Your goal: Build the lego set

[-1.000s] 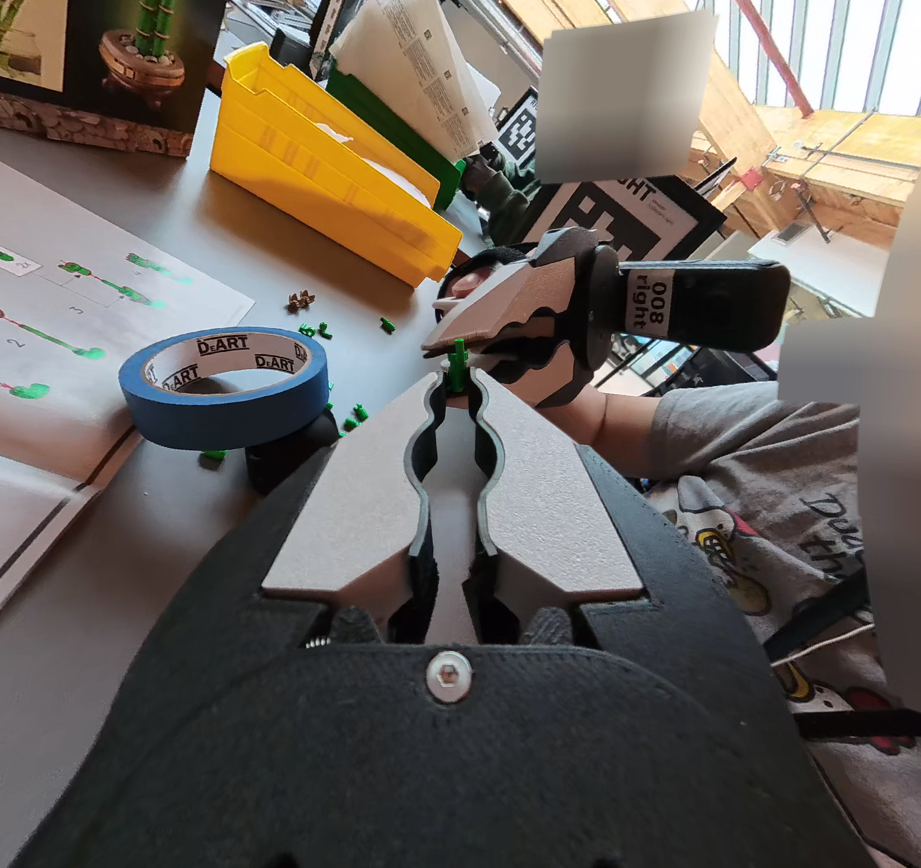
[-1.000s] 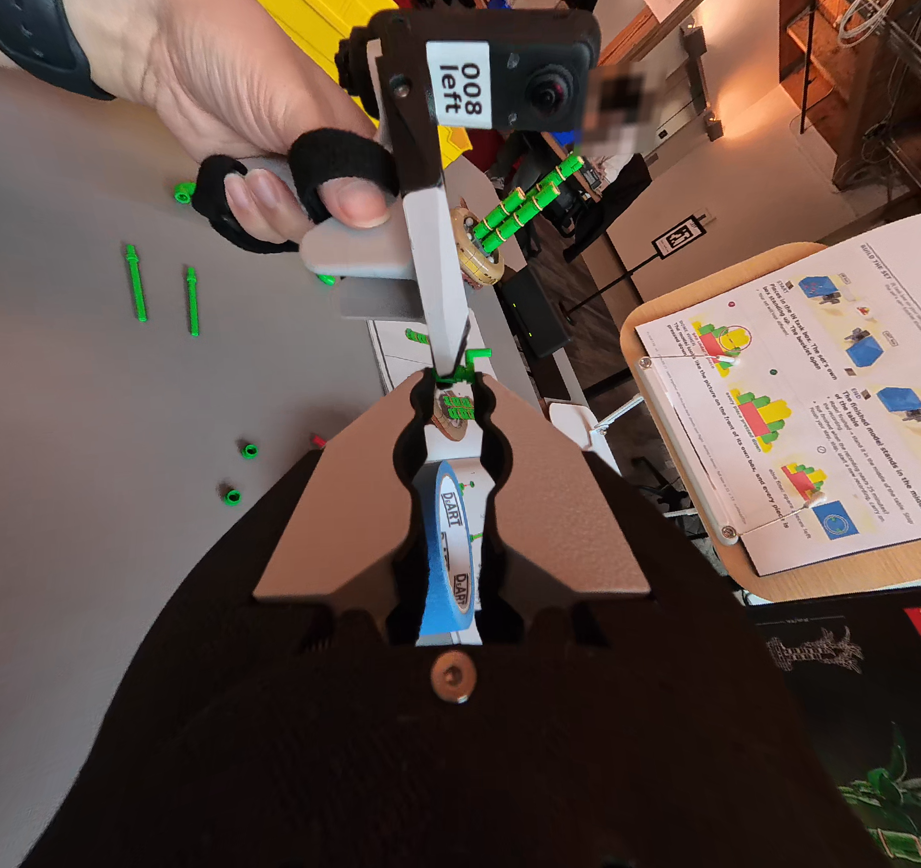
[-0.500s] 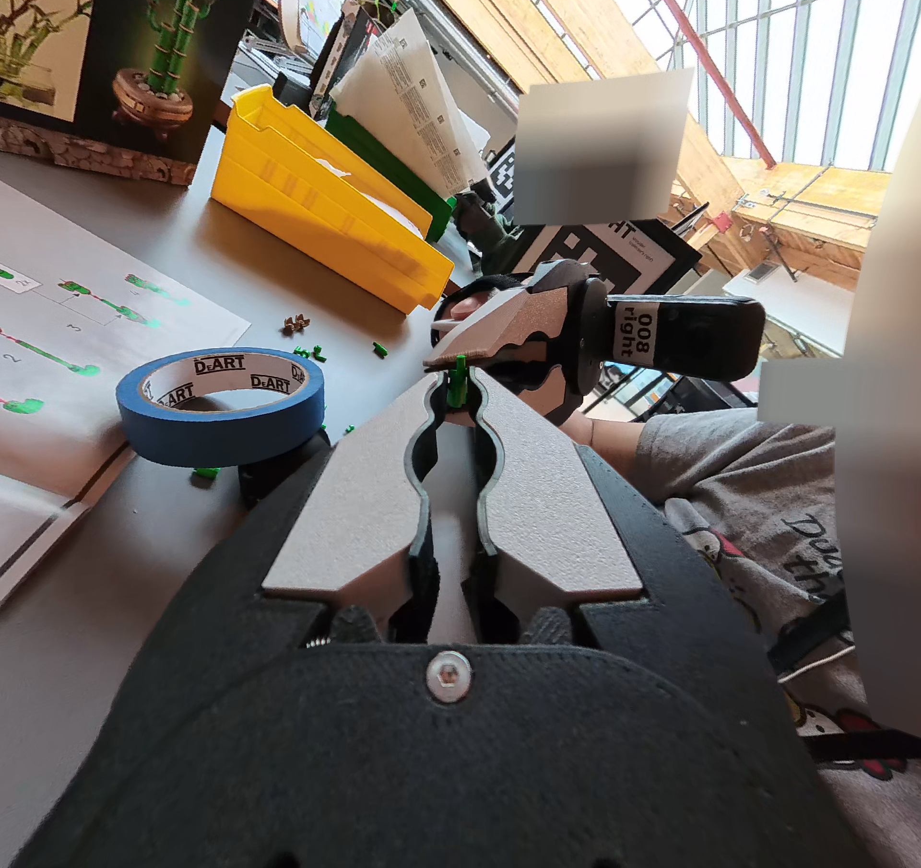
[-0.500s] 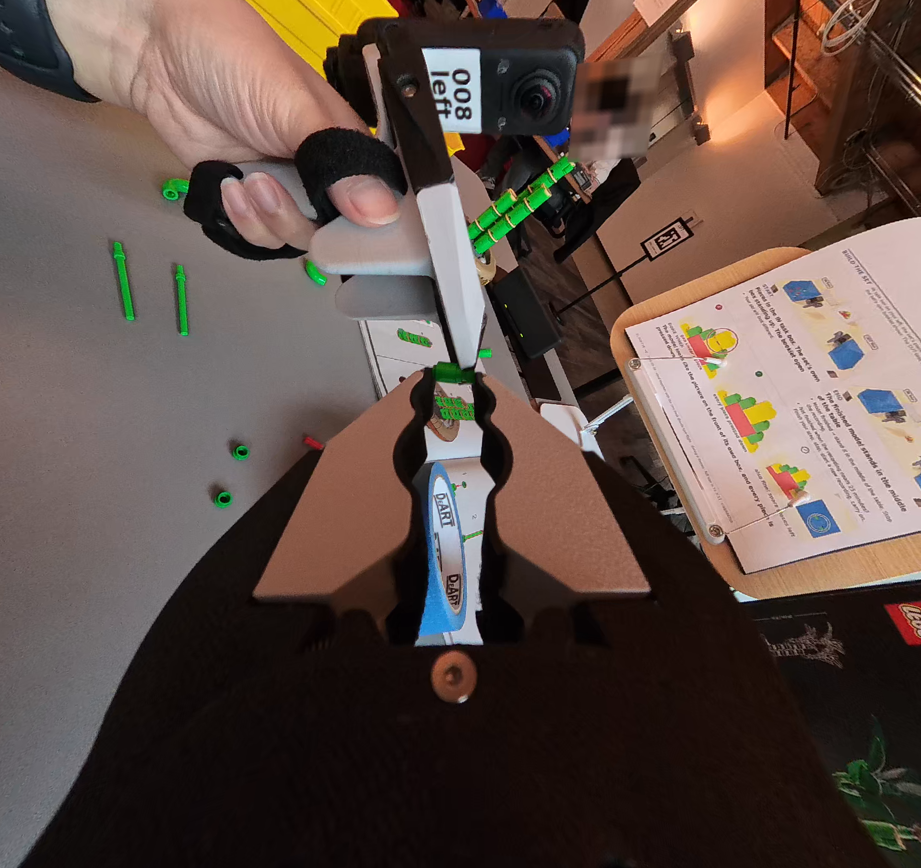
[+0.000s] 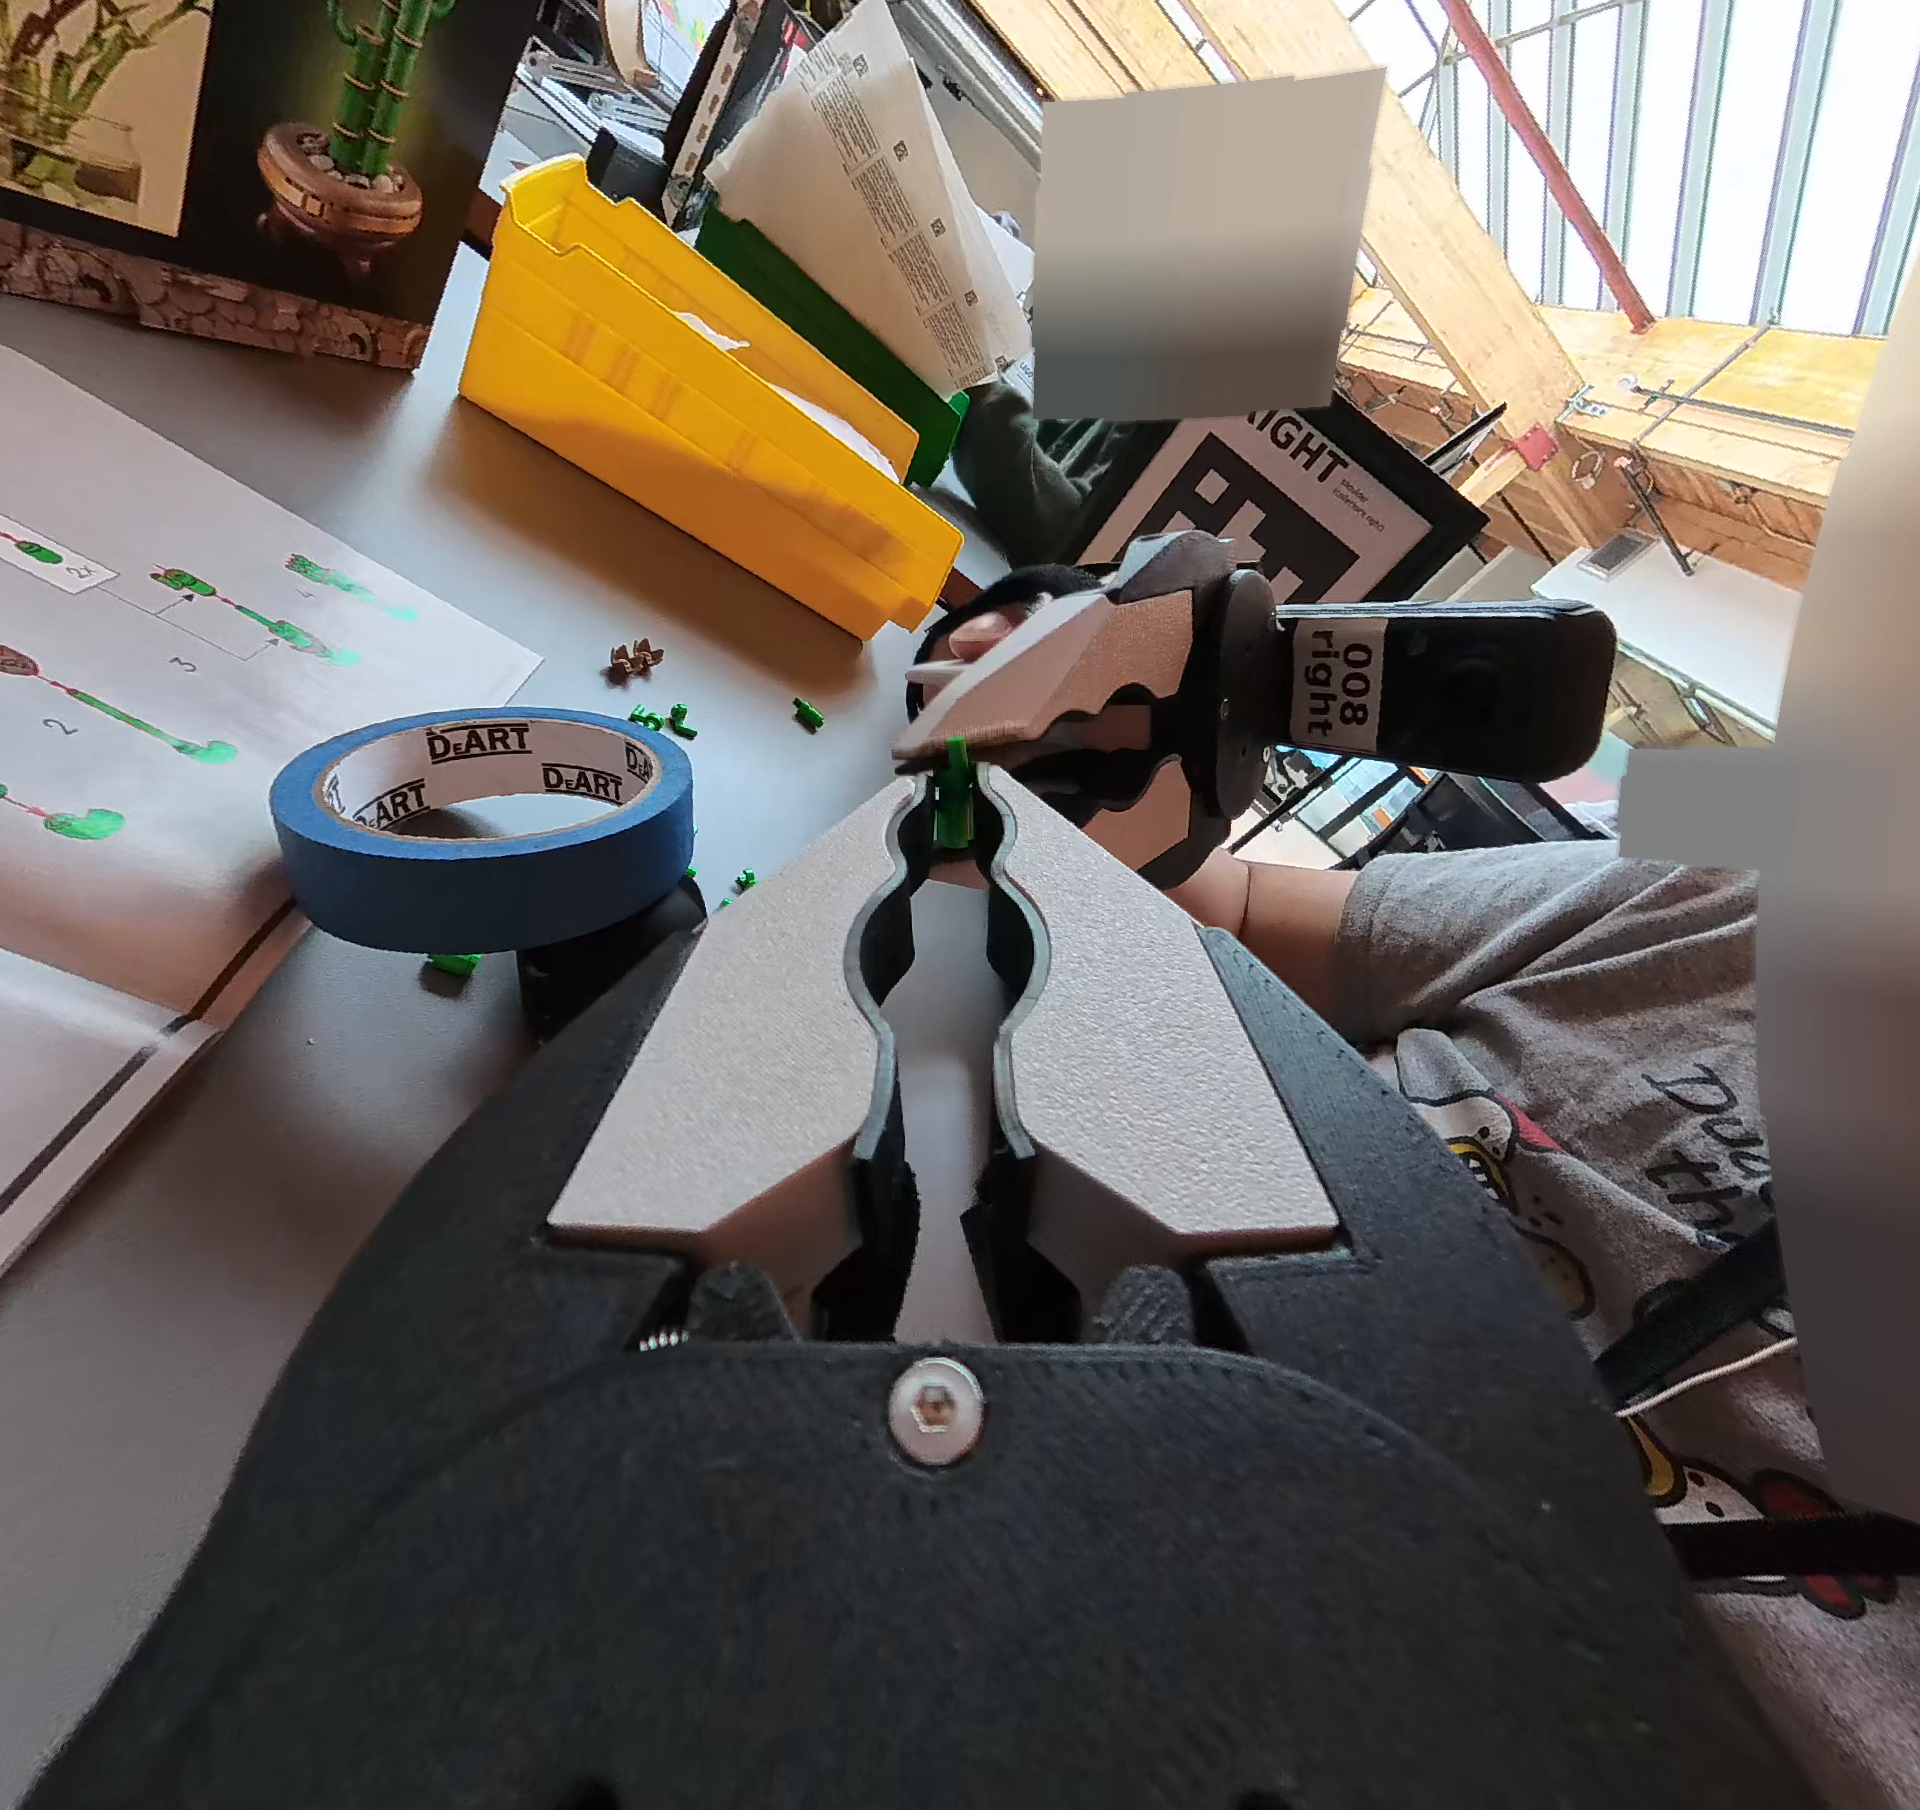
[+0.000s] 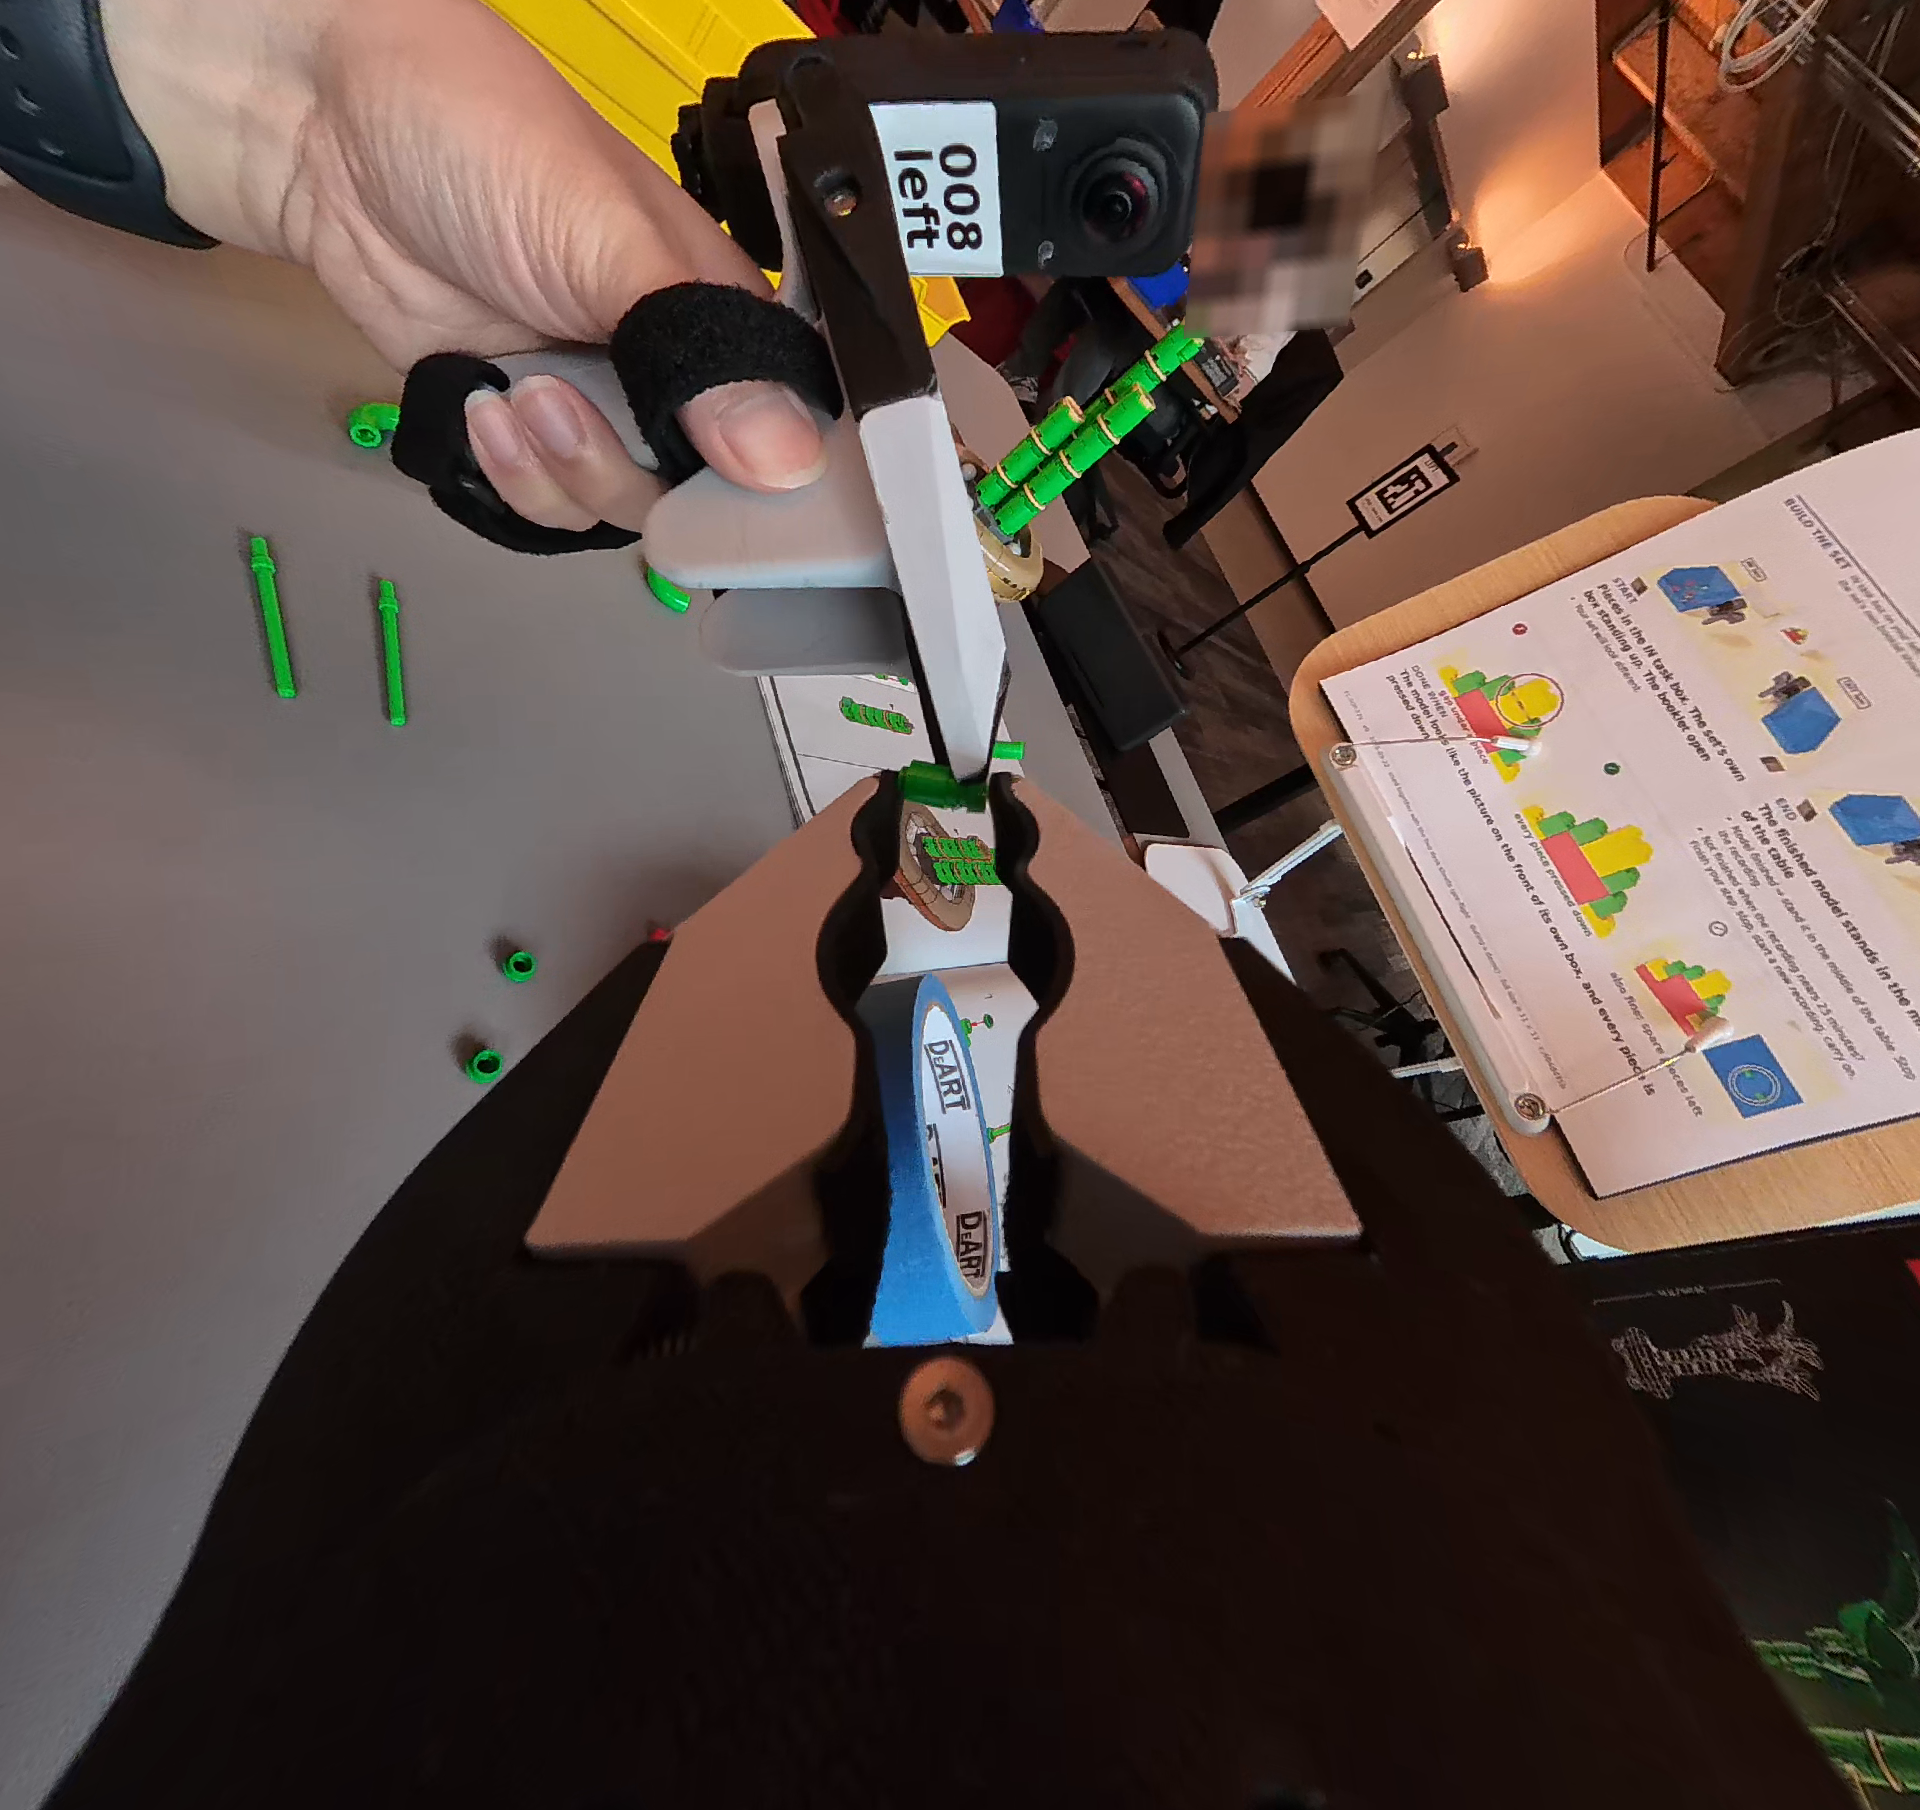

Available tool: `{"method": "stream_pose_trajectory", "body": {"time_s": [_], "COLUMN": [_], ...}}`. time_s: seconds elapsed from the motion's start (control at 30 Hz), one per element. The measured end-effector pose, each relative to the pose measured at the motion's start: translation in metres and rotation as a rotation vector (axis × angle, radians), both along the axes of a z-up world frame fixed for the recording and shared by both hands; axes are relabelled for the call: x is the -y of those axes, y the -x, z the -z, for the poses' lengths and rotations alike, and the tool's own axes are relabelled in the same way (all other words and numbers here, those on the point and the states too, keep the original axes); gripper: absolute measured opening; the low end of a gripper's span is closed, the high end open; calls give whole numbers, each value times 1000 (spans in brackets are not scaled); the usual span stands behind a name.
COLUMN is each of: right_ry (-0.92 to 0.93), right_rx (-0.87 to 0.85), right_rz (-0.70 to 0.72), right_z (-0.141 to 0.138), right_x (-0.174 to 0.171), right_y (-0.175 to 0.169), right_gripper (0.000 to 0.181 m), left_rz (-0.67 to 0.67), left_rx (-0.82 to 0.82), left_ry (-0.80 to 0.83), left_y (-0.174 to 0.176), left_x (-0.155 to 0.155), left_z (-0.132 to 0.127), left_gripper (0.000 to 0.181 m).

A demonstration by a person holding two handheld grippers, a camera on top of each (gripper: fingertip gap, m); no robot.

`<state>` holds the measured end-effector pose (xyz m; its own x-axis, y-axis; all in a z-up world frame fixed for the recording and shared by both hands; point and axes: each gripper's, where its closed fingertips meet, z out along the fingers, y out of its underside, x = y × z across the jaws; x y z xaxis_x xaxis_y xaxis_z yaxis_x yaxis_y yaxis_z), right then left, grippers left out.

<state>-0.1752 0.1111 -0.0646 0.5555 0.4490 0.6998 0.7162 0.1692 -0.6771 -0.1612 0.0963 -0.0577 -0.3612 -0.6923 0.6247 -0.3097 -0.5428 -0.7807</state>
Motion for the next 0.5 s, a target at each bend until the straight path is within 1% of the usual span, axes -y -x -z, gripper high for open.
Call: {"method": "stream_pose_trajectory", "body": {"time_s": [0.3,0.5], "right_ry": [-14,-27], "right_rx": [6,47], "right_rz": [6,21], "right_z": [-4,-2], "right_x": [1,-1], "right_y": [0,-2], "right_gripper": [13,13], "left_rz": [-5,-23], "left_rx": [15,5], "left_ry": [22,5], "left_y": [0,0], "left_x": [0,-2], "left_z": [-4,-3], "left_gripper": [4,4]}}
